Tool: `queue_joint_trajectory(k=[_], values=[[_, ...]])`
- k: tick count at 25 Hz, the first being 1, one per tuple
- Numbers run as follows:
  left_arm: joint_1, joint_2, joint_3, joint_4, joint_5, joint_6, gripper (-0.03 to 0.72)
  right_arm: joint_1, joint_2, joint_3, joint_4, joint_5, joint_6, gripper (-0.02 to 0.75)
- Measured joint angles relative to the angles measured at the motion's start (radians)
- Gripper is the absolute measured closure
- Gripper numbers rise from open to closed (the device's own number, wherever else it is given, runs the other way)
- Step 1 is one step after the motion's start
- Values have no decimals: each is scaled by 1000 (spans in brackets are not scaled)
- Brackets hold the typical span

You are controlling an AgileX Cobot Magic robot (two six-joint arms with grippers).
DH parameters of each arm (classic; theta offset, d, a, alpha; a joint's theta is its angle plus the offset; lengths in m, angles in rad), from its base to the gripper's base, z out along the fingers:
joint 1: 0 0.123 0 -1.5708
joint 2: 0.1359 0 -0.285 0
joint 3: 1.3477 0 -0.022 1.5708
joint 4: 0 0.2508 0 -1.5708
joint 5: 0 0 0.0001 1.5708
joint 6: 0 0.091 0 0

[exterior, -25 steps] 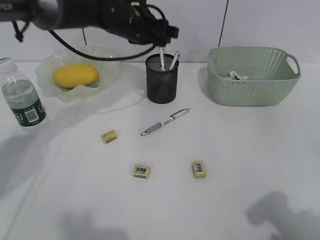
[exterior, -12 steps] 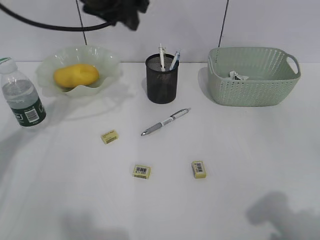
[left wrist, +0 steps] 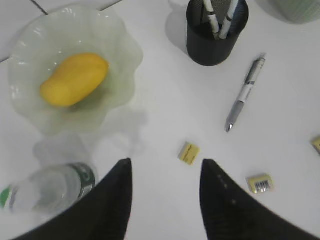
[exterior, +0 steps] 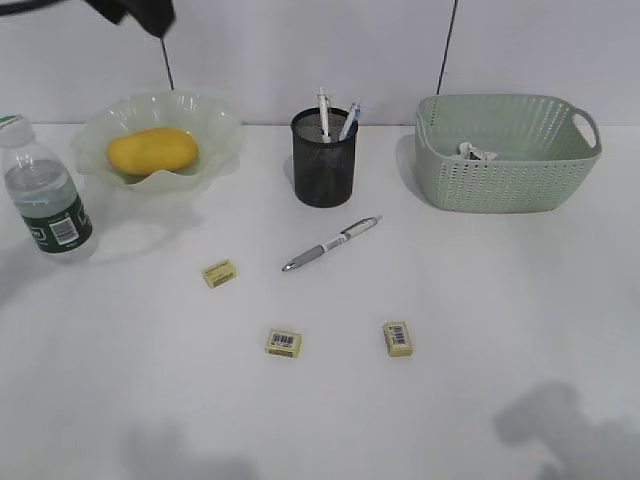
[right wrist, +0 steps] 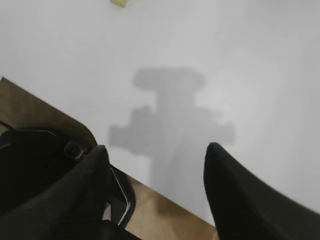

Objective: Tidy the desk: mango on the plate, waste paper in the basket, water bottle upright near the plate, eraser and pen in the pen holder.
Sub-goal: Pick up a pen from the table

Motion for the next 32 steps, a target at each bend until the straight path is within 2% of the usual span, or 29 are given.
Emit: queue_joint_trajectory(k=[3, 11, 16, 24, 28, 32], values=[[0, -121, 134, 0, 1, 0, 349, 0, 38, -27, -19, 2, 54, 261], [0, -536, 609, -7, -29, 1, 349, 0, 321, -147, -52, -25, 79, 261], [0, -839, 820, -32, -35, 1, 349, 0, 538, -224, -19, -78, 103, 261], [0, -1312, 1058, -65, -25, 1, 349, 0, 856, -417, 76, -119, 151, 261], [-1, -1503, 1123, -72, -25, 1, 349, 0, 987, -521, 137, -131, 176, 261], [-1, -1618, 1157, -72, -38, 1, 349, 0, 1087, -599, 151, -171, 291, 261]])
